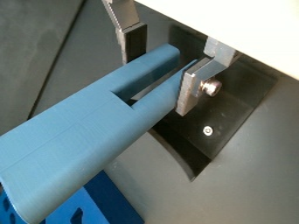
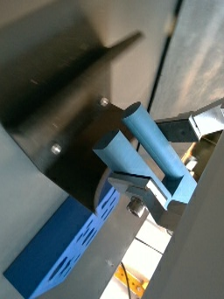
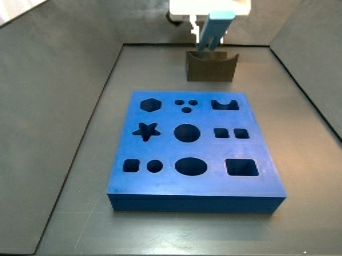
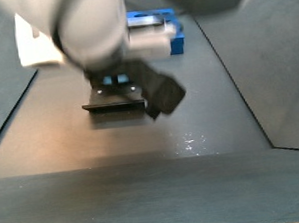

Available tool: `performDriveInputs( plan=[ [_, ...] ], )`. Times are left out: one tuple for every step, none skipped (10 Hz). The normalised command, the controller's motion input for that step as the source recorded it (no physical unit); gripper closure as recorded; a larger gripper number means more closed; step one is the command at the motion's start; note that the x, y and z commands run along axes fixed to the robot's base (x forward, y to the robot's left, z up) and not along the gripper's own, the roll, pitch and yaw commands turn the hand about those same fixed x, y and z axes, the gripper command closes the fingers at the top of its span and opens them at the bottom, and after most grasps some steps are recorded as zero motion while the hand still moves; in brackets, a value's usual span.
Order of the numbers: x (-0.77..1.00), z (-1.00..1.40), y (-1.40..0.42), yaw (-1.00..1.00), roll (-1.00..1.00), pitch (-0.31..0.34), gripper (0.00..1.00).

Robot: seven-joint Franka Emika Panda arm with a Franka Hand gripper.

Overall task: Pick up the square-circle object. Move up. Rotate the square-circle object. Place the square-circle object on the fixture. Regrasp the square-circle object. Move to above the board. Insert the square-circle object.
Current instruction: Place the square-circle object on the fixture, then regrasp the square-circle object.

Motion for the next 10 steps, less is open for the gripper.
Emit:
performDriveInputs(
  plan=[
    [0.21,-0.9,0.12,-0.11,-0.35,0.045,1.0],
    [0.16,-0.59,0.08,-0.1,-0.2,0.04,1.0],
    [0.11,-0.4,0.06,-0.1,-0.16,0.039,1.0],
    [0.09,-0.22,0.06,-0.1,-0.15,0.028,1.0],
    [0.0,0.0,0.0,0.0,0.0,0.0,0.0],
    [0.0,1.0,0.0,-0.02,0.0,-0.002,0.0],
    [0.0,1.0,0.0,-0.02,0.0,0.0,0.0],
    [-0.02,1.0,0.0,-0.01,0.02,0.015,0.0],
    [-0.03,1.0,0.0,0.0,0.04,0.025,0.0],
    [-0.03,1.0,0.0,0.01,0.05,0.038,0.0]
  ],
)
